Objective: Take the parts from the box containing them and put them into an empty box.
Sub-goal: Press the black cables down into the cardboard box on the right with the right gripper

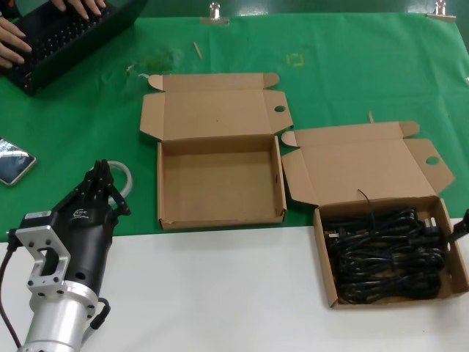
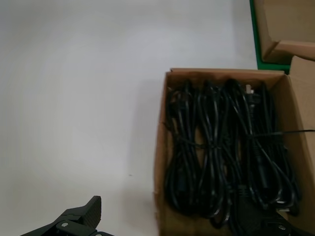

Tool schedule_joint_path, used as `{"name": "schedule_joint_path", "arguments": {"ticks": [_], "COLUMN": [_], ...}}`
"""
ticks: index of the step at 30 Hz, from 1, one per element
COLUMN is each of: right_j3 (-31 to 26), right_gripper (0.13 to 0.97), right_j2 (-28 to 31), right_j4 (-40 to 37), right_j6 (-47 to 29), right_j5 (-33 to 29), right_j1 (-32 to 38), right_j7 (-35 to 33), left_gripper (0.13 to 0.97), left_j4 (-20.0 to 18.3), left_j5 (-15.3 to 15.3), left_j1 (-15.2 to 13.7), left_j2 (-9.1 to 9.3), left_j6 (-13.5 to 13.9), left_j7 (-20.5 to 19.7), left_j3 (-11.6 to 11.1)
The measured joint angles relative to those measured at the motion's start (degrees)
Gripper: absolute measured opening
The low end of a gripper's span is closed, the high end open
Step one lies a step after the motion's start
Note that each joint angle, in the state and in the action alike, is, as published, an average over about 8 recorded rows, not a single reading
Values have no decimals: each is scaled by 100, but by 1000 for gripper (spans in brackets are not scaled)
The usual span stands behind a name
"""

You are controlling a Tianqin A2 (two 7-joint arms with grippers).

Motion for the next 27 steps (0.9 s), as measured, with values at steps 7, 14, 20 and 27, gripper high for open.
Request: {"name": "schedule_joint_path", "arguments": {"ticks": [7, 14, 20, 27], "right_j3": [14, 22, 19, 48], "right_gripper": [966, 966, 966, 966], "right_j2": [-352, -644, -799, -922], "right_j4": [-340, -781, -1067, -1230], "right_j6": [421, 828, 1062, 1238], "right_j5": [-229, -411, -521, -549], "right_j1": [80, 209, 274, 281], "right_j7": [-136, -404, -622, -780], "left_gripper": [156, 156, 156, 156], "left_j4": [0, 0, 0, 0], "left_j5": [0, 0, 0, 0], "left_j1": [0, 0, 0, 0], "left_j2": [0, 0, 0, 0], "left_j6": [0, 0, 0, 0], "left_j7": [0, 0, 0, 0], "left_j3": [0, 0, 0, 0]}}
